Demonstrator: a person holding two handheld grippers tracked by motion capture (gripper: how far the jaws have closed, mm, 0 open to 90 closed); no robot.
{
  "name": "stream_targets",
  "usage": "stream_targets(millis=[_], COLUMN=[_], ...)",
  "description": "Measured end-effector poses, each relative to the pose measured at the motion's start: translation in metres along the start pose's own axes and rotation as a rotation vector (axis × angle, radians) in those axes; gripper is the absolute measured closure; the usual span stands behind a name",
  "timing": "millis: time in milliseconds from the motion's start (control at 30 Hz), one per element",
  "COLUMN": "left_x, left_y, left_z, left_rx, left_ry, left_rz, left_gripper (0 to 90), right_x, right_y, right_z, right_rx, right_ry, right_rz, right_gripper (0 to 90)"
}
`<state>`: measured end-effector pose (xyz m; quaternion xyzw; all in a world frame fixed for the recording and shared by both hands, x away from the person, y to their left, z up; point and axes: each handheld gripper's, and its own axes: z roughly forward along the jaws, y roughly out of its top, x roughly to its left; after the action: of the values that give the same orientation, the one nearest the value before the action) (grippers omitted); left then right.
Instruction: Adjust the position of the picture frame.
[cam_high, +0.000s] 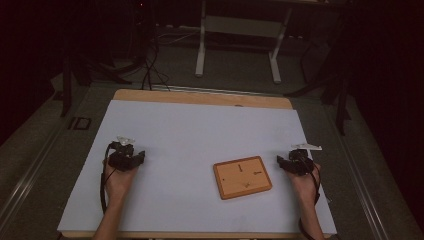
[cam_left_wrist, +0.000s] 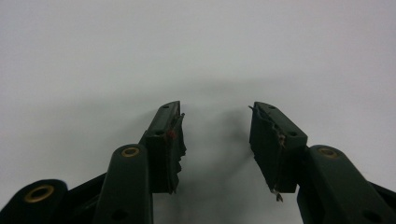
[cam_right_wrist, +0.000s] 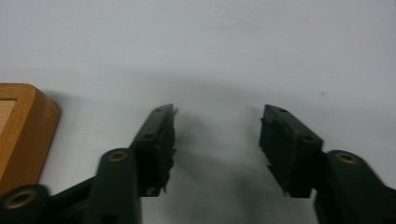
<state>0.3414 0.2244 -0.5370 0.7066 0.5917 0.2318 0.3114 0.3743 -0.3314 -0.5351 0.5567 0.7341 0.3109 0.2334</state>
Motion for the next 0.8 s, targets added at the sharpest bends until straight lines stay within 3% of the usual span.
stream_targets(millis=[233, 433, 533, 800], left_x=[-0.005, -0.006, -0.009, -0.013], left_y=[0.000, -0.001, -0.001, 0.000], left_z=[-0.006, -0.005, -0.006, -0.011], left_rx=[-0.033, -0.003, -0.003, -0.029], left_ry=[-0.073, -0.099, -0.123, -0.139], left_rz=[0.021, 0.038, 0.071, 0.112], left_gripper=[55.2, 55.0, 54.9, 52.0], right_x=[0.011, 0.028, 0.035, 0.041], right_y=[0.000, 0.003, 0.003, 0.004], right_z=[-0.010, -0.019, -0.023, -0.040], right_rx=[-0.015, 0.001, 0.011, -0.004], right_ry=[0.053, 0.128, 0.160, 0.248], right_rz=[-0.049, -0.122, -0.149, -0.150], right_gripper=[50.3, 53.9, 56.2, 61.1])
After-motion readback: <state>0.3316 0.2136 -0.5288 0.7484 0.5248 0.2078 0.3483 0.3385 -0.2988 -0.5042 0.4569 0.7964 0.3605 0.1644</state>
